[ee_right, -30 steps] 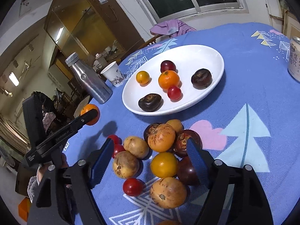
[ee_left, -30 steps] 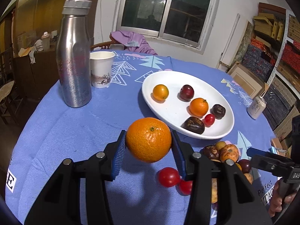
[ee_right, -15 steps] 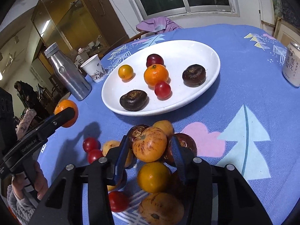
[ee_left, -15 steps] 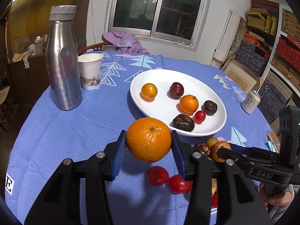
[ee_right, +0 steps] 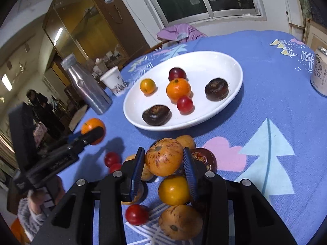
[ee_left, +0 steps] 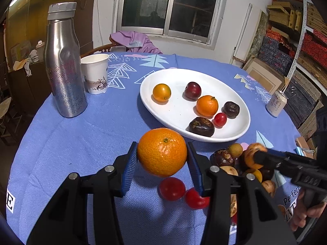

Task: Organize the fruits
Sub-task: 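Carry the orange and striped fruit onto the white plate, open both grippers, withdraw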

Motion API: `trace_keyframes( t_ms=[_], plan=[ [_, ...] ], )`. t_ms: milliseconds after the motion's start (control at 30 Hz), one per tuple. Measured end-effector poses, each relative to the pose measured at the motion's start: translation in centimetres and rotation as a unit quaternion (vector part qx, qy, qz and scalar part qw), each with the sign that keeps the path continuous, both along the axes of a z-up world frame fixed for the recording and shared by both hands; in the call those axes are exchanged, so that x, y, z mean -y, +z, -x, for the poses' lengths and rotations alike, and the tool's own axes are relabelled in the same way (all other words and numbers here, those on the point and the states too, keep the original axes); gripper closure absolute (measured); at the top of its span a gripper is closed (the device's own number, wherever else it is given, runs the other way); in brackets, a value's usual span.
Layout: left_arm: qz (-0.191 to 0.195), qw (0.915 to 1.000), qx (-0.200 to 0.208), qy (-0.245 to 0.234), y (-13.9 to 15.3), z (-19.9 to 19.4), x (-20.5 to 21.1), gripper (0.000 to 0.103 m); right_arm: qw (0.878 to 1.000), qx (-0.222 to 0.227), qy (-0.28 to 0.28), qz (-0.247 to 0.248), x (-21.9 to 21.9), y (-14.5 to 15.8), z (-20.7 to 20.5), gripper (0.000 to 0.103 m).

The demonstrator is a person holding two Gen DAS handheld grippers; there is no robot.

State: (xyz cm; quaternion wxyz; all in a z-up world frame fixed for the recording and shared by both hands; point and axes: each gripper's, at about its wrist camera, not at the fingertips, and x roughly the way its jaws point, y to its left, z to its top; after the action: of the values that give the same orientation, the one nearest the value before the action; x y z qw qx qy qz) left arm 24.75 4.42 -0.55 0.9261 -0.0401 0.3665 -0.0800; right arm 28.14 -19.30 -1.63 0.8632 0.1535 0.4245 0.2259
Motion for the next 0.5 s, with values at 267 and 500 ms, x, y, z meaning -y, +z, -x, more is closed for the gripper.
trace_keyframes(
  t_ms=[267,500],
  plan=[
    [0.002,0.9994,0.033,-0.014,1.8,1.3,1.1,0.057,0.994,0.06,-0.039,-0.08,4.8,4.6,2.2,0.064],
    [-0.003,0.9982,0.057,-0.015,5.9,0.4,2.4,0.057,0.989,0.111,-0.049,-0.086,6.8,9.7,2.0,0.064]
  ],
)
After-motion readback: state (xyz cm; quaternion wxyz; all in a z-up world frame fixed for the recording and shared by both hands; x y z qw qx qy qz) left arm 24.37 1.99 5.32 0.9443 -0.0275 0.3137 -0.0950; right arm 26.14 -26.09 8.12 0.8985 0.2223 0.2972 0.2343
